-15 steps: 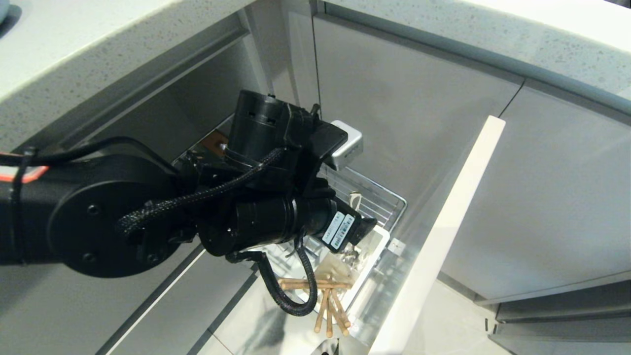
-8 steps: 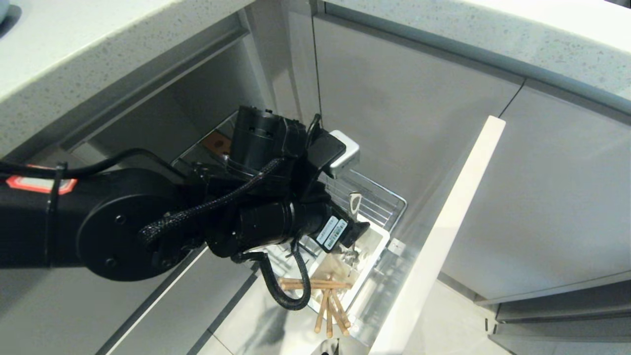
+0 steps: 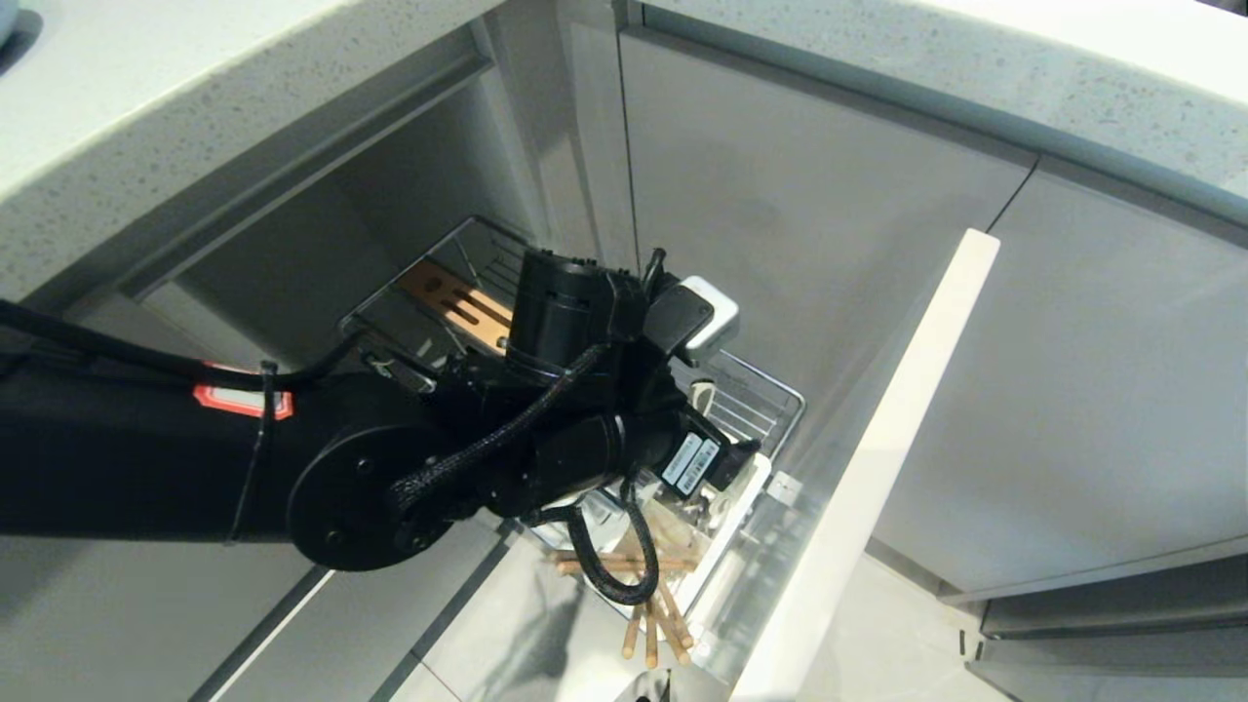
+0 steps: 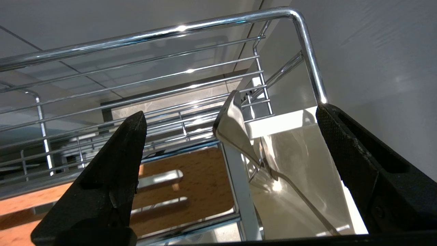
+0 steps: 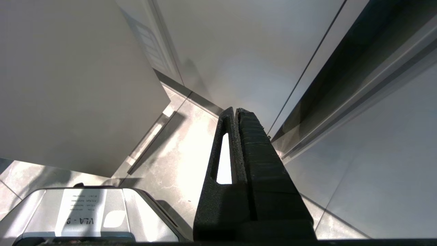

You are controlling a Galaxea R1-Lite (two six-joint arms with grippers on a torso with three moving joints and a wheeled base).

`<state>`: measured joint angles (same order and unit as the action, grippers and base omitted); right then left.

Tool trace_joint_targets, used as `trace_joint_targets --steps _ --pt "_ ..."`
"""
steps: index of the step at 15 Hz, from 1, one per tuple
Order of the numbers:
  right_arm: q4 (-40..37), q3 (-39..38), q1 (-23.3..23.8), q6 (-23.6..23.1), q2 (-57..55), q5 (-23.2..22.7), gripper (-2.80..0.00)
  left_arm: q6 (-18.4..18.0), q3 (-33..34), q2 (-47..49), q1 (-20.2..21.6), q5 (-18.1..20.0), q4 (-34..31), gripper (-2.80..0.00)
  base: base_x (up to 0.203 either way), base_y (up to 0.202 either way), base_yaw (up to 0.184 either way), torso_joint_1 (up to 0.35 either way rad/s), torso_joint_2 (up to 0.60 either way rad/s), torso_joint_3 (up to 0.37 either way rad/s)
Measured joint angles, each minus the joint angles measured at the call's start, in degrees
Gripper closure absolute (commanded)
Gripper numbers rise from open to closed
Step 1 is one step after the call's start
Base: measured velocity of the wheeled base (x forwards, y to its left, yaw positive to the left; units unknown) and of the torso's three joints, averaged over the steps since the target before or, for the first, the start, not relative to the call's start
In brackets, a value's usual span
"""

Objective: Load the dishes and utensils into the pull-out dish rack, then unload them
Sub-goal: Take the fork out of the cupboard

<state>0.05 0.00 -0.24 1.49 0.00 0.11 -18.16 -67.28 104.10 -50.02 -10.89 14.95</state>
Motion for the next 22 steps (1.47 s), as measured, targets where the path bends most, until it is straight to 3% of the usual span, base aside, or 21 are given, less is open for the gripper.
trace_joint_targets --steps 6,7,22 --pt "0.0 0.0 0.0 0.0 0.0 0.0 0.0 0.0 0.5 0.7 -0.1 -0.1 2.9 -2.8 0.0 0.0 0.0 0.0 0.0 0.0" --pt "0.0 0.0 0.0 0.0 0.0 0.0 0.0 0.0 0.6 0.7 -0.1 -0.1 2.9 0.0 0.0 0.0 0.0 0.0 0.0 0.0" --pt "0.0 0.0 0.0 0.0 0.0 0.0 0.0 0.6 0.7 0.2 -0.8 -0.2 3.6 0.0 0.0 0.0 0.0 0.0 0.0 0.0"
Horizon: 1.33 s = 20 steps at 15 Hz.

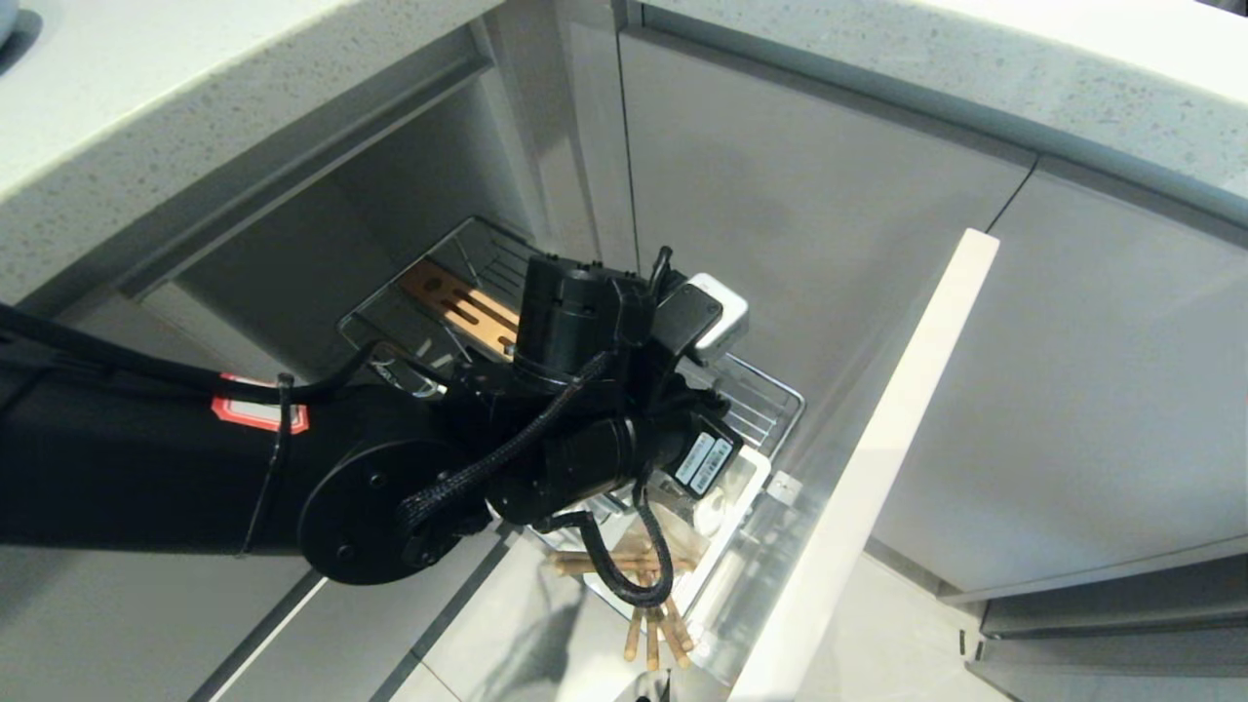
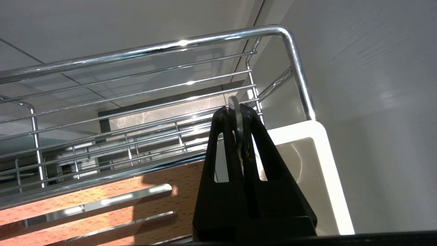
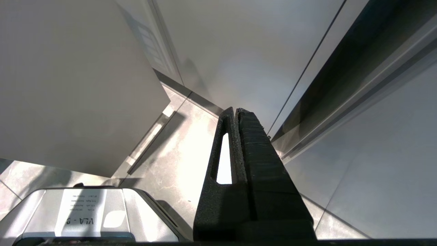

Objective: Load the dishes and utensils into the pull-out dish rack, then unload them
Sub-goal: Take the fork out of the cupboard

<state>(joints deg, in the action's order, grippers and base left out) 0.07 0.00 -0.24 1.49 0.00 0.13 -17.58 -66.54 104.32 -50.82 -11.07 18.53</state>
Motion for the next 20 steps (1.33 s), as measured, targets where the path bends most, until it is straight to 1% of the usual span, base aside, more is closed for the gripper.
trace_joint_targets --steps 4,7,11,13,16,20 --pt "0.0 0.0 0.0 0.0 0.0 0.0 0.0 0.4 0.8 -3.5 -0.5 -2.5 1.7 0.0 0.0 0.0 0.0 0.0 0.0 0.0" --pt "0.0 0.0 0.0 0.0 0.0 0.0 0.0 2.8 1.7 -7.0 -0.9 -5.8 1.5 0.0 0.0 0.0 0.0 0.0 0.0 0.0" --pt "0.0 0.0 0.0 0.0 0.0 0.0 0.0 3.4 2.3 -11.9 -1.0 -8.6 1.3 0.0 0.0 0.0 0.0 0.0 0.0 0.0" --pt "0.0 0.0 0.0 0.0 0.0 0.0 0.0 3.7 2.3 -13.8 -1.1 -9.1 1.3 0.0 0.0 0.0 0.0 0.0 0.0 0.0" --pt "0.0 0.0 0.0 0.0 0.0 0.0 0.0 8.0 1.9 -15.9 -1.2 -9.2 1.3 0.0 0.0 0.0 0.0 0.0 0.0 0.0" --pt "0.0 0.0 0.0 0.0 0.0 0.0 0.0 9.6 1.5 -17.9 -1.3 -9.2 1.3 0.0 0.0 0.0 0.0 0.0 0.0 0.0"
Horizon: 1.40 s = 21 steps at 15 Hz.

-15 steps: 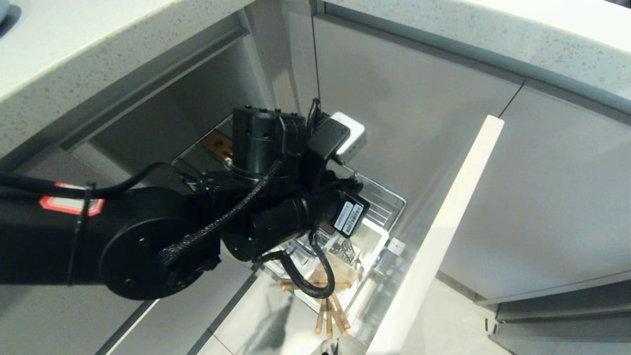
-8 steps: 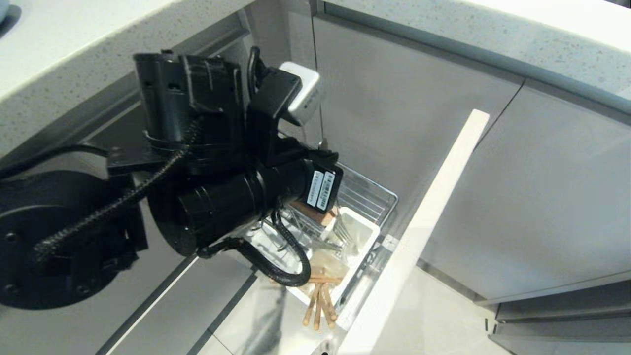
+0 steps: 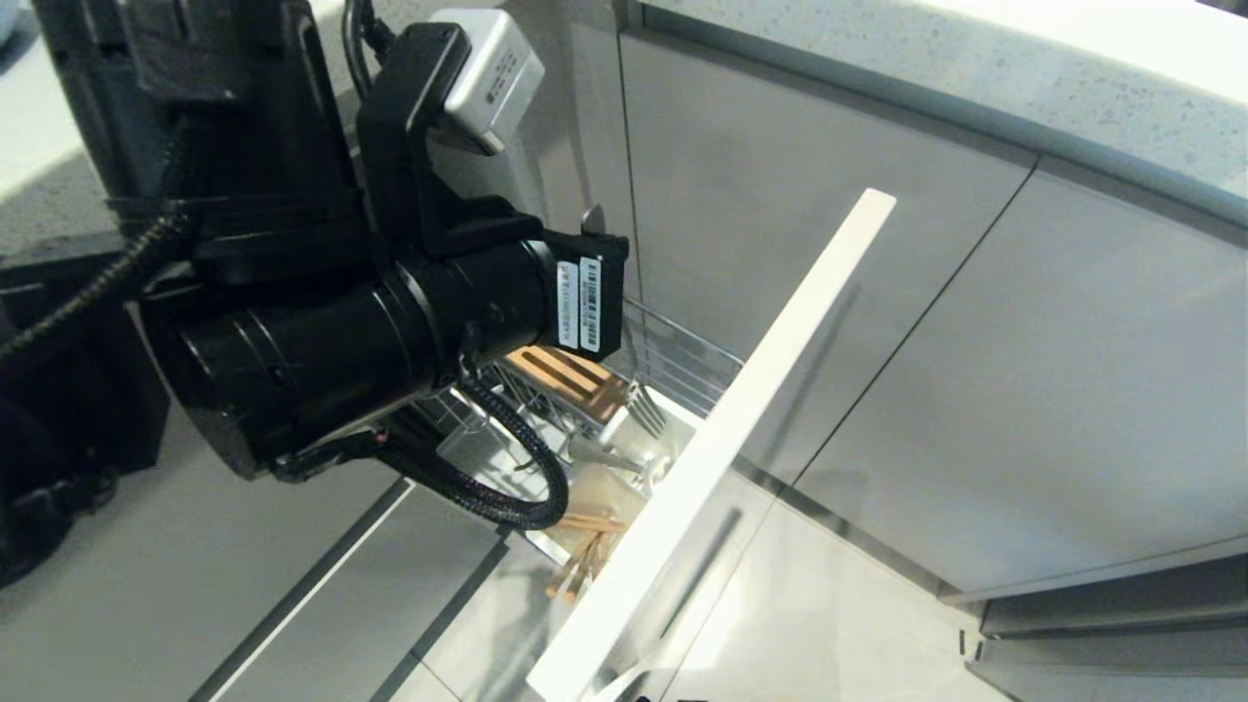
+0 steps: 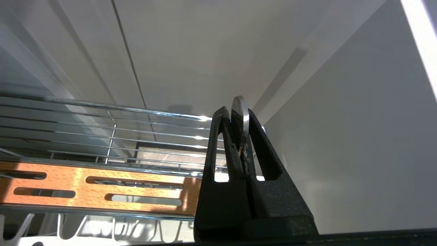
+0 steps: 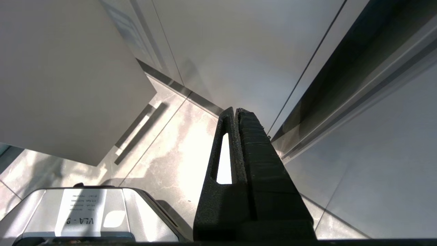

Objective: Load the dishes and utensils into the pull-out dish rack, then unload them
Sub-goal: Take the fork out of the cupboard

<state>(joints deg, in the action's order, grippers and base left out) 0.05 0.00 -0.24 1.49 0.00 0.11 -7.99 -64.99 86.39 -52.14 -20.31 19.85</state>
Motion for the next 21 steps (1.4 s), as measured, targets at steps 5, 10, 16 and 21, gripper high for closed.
trace_joint_targets --steps 5,10,16,21 --pt "0.0 0.0 0.0 0.0 0.0 0.0 0.0 0.5 -1.0 -1.6 0.1 -0.8 0.1 0.0 0.0 0.0 0.0 0.0 0.0 0.0" --pt "0.0 0.0 0.0 0.0 0.0 0.0 0.0 0.4 -5.1 -4.9 0.0 -3.3 0.2 0.0 0.0 0.0 0.0 0.0 0.0 0.0" --pt "0.0 0.0 0.0 0.0 0.0 0.0 0.0 -2.1 -11.3 -9.6 -0.7 -4.9 0.6 0.0 0.0 0.0 0.0 0.0 0.0 0.0" --pt "0.0 0.0 0.0 0.0 0.0 0.0 0.0 -4.8 -15.4 -10.3 -1.1 -6.9 8.7 0.0 0.0 0.0 0.0 0.0 0.0 0.0"
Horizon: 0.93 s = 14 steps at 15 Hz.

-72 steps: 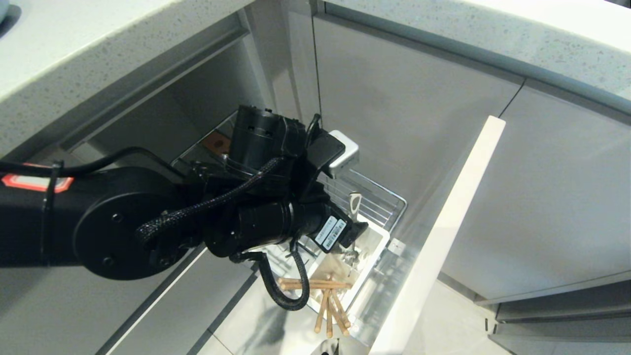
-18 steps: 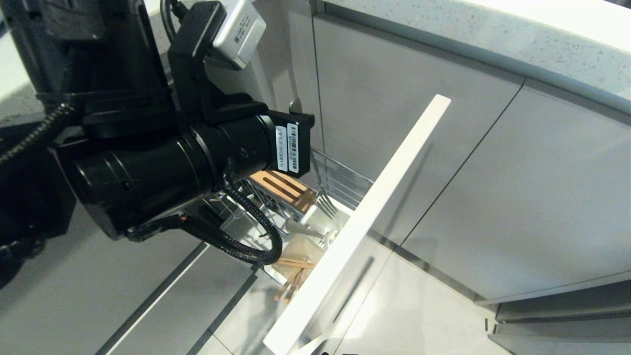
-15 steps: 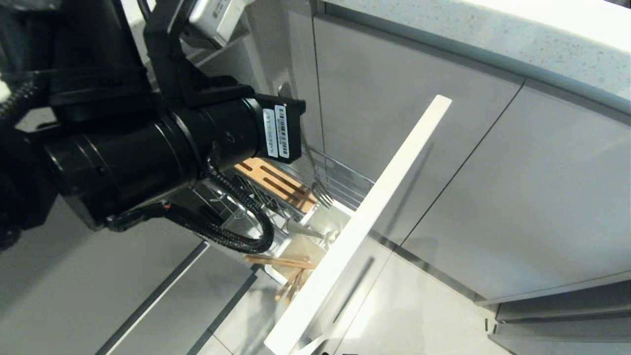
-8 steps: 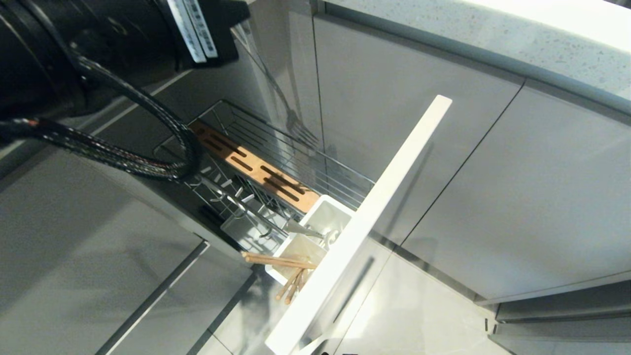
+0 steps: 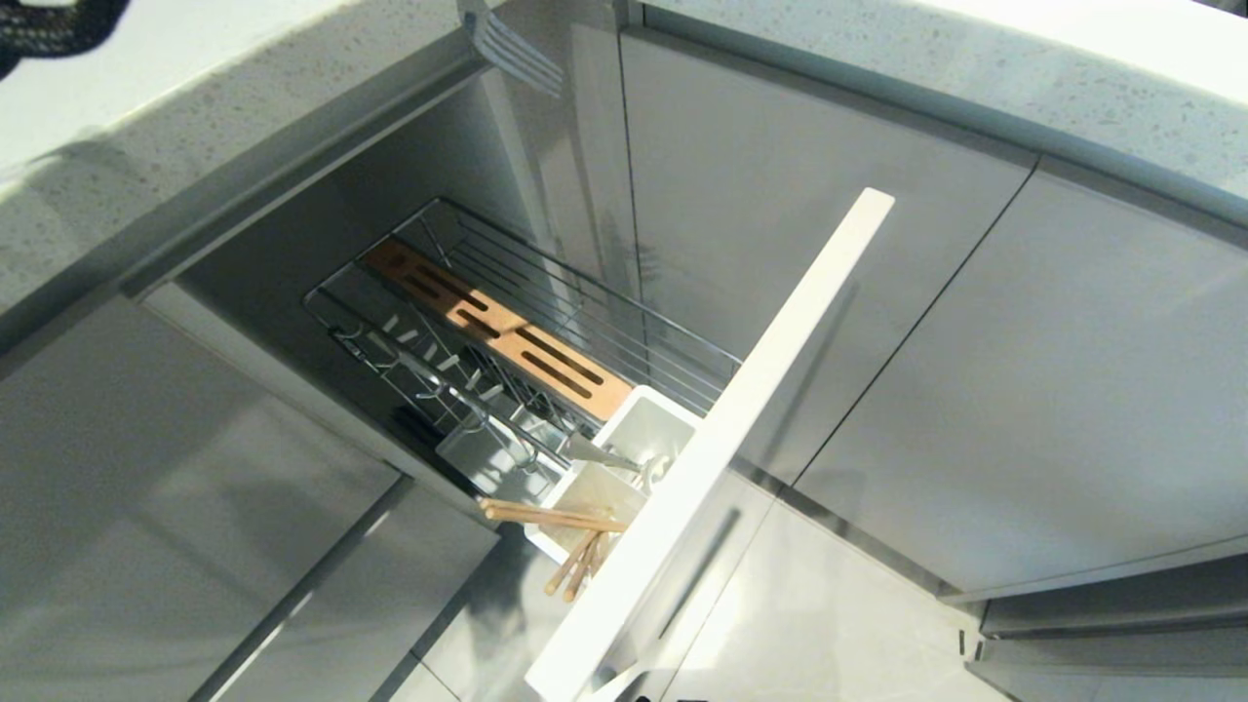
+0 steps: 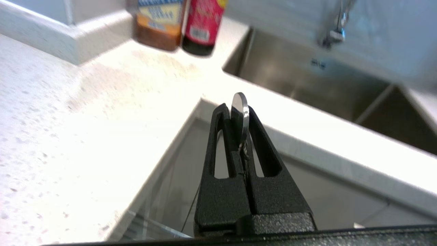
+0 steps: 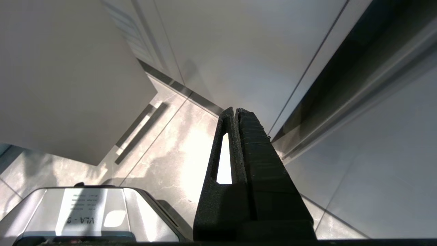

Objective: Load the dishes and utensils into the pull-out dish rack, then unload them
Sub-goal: Take the fork out of the cupboard

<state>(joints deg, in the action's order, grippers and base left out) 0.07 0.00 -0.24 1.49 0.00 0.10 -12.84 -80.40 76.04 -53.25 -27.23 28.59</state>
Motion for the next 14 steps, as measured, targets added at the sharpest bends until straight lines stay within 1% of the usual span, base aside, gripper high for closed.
trace_joint_targets --steps 3,6,8,9,11,14 --pt "0.0 0.0 0.0 0.0 0.0 0.0 0.0 -0.4 -0.8 -0.2 0.0 -0.7 6.3 0.0 0.0 0.0 0.0 0.0 0.0 0.0" --pt "0.0 0.0 0.0 0.0 0.0 0.0 0.0 -1.9 -1.6 -0.6 0.5 -1.0 11.0 0.0 0.0 0.0 0.0 0.0 0.0 0.0" --pt "0.0 0.0 0.0 0.0 0.0 0.0 0.0 -2.0 -1.8 -1.4 2.3 -1.6 12.6 0.0 0.0 0.0 0.0 0.0 0.0 0.0" --pt "0.0 0.0 0.0 0.0 0.0 0.0 0.0 -1.9 -1.9 -2.0 3.7 -1.8 12.9 0.0 0.0 0.0 0.0 0.0 0.0 0.0" --pt "0.0 0.0 0.0 0.0 0.0 0.1 0.0 -1.9 -2.2 -3.7 8.8 -1.6 13.1 0.0 0.0 0.0 0.0 0.0 0.0 0.0" --pt "0.0 0.0 0.0 0.0 0.0 0.0 0.0 -1.8 -2.7 -7.2 19.5 -0.4 14.9 0.0 0.0 0.0 0.0 0.0 0.0 0.0"
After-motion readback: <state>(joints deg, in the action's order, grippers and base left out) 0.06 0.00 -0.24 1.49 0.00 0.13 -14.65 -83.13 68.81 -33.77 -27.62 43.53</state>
